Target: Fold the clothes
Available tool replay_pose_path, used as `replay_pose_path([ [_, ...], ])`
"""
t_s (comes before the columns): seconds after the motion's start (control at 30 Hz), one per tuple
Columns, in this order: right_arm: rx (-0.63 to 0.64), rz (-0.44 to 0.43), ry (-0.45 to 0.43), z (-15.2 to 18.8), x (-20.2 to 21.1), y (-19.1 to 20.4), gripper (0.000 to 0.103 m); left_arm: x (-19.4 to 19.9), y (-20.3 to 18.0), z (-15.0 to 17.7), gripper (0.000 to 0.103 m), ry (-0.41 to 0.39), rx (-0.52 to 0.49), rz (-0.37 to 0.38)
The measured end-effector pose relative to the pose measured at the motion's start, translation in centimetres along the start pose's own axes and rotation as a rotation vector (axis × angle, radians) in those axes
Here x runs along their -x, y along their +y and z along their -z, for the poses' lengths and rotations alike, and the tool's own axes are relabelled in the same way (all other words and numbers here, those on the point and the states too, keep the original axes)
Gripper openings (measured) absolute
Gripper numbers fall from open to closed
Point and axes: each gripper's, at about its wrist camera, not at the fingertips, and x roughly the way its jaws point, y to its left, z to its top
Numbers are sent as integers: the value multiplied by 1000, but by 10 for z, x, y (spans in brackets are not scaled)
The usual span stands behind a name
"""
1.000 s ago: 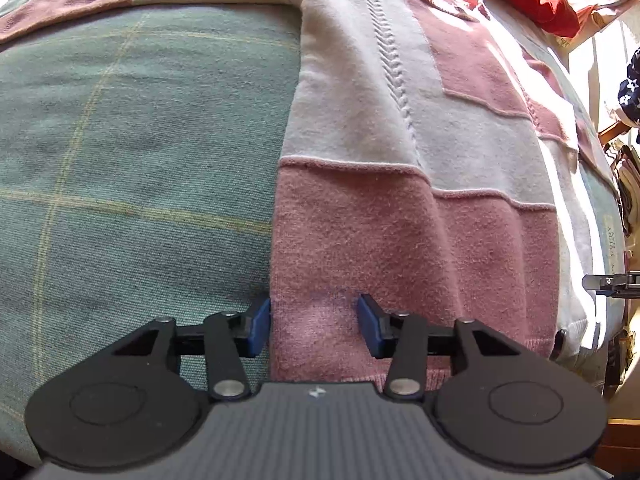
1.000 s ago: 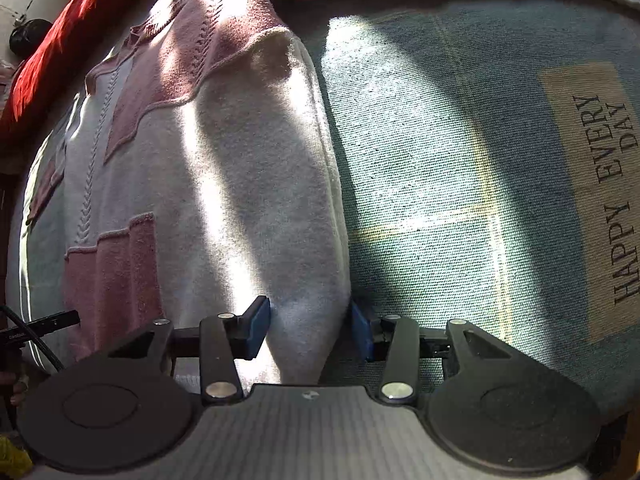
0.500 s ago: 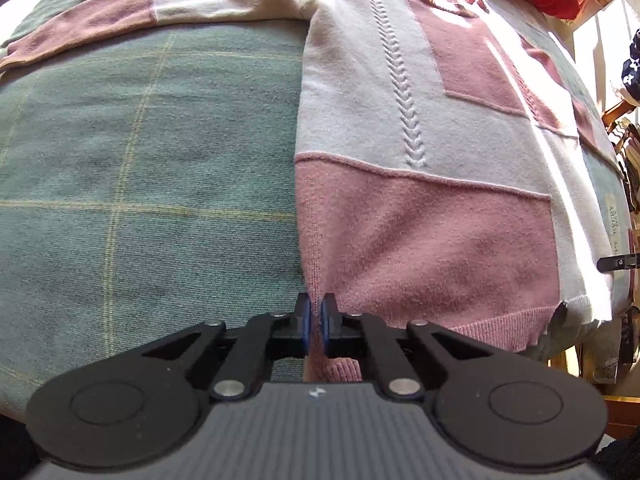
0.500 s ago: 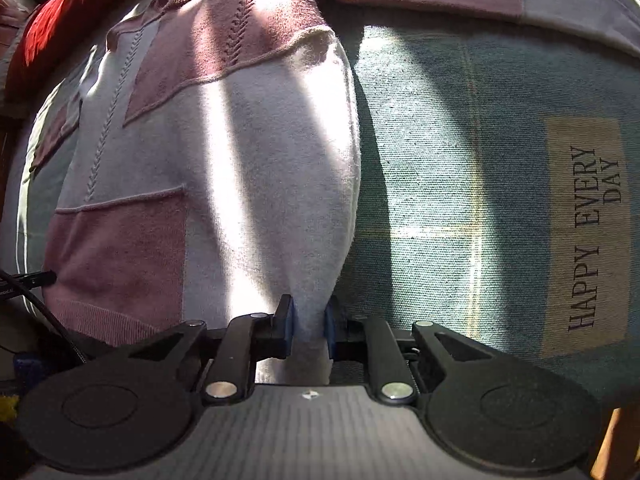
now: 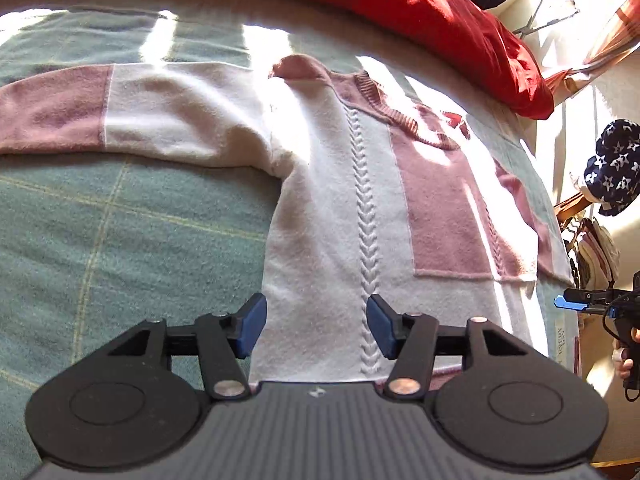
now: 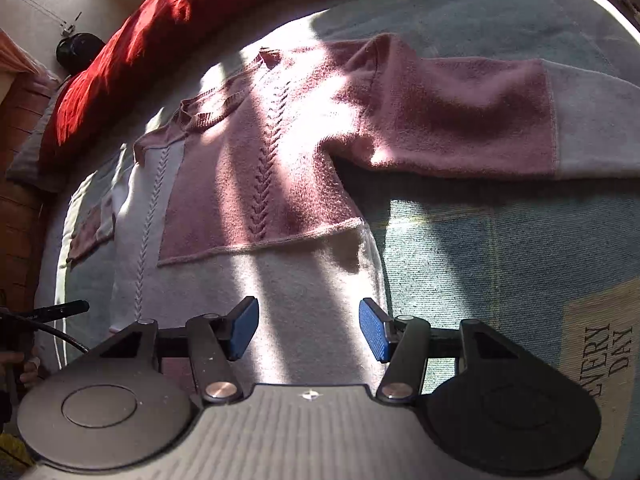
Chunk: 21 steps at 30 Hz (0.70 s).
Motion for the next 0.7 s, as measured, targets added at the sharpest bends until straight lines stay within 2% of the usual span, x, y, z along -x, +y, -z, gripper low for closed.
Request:
replay_pose_path([
  [0.1, -131, -90, -34, -32, -18, -22, 69, -20, 7, -29, 65, -13, 57, 33],
  [0.17, -267, -149, -32, -44, -33, -44, 69, -30, 12, -39, 66, -18, 109, 50],
  [0.3, -531, -216, -62, -44, -60, -85, 69, -48, 19, -53, 66, -20, 176, 63],
  [0.4, -621, -257, -142, -44, -67, -97, 67, -55, 15, -54, 66, 2, 151, 52],
  [0.43, -595, -227, -159, -47, -65, -95, 64, -57, 13, -55, 66, 7, 141, 46],
  [0.5, -515, -137, -179, -57, -62, -86, 30, -60, 9, -55, 66, 16, 112, 32],
  [0.53, -463, -81, -185, -64, -61, -81, 26, -62, 8, -56, 66, 20, 98, 25],
  [0.57, -407, -24, -196, -70, -58, -75, 15, -63, 6, -56, 66, 25, 84, 18],
  [0.6, -351, 32, -212, -77, -55, -70, 12, -64, 3, -57, 66, 25, 65, 8],
  [0.7, -161, 166, -263, -95, -46, -51, 12, -66, -4, -61, 66, 19, 19, -2],
])
